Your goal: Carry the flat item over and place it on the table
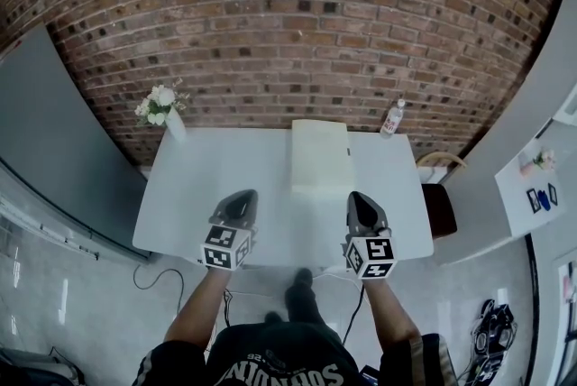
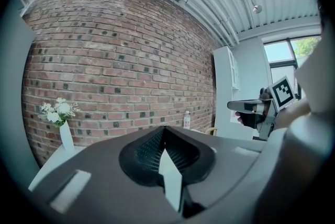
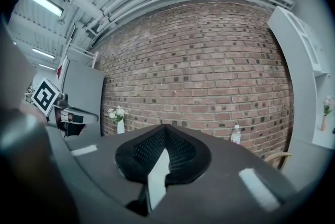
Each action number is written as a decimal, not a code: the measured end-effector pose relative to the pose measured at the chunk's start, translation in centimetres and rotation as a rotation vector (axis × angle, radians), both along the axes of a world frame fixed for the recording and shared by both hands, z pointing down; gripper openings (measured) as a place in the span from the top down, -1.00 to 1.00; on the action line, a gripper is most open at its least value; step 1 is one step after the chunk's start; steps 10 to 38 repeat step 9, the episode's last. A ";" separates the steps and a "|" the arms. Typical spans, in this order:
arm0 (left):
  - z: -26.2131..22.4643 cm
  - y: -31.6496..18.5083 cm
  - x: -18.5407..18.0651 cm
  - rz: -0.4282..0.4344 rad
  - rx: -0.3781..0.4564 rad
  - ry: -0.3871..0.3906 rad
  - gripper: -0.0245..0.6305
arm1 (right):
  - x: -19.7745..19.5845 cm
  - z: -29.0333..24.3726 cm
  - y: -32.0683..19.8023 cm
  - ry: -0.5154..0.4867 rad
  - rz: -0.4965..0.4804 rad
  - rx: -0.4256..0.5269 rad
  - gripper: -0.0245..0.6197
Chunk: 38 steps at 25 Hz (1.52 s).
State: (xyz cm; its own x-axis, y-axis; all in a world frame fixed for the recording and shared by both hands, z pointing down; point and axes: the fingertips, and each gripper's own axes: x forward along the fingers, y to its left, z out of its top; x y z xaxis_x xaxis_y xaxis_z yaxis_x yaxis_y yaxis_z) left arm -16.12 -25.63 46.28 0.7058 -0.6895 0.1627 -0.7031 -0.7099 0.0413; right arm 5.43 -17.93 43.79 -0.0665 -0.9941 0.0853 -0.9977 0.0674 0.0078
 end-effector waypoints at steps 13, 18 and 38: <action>-0.5 -0.8 -0.3 0.002 0.007 0.002 0.90 | -0.3 -0.6 -0.7 0.002 -0.004 0.005 0.93; -0.5 -0.8 -0.3 0.002 0.007 0.002 0.90 | -0.3 -0.6 -0.7 0.002 -0.004 0.005 0.93; -0.5 -0.8 -0.3 0.002 0.007 0.002 0.90 | -0.3 -0.6 -0.7 0.002 -0.004 0.005 0.93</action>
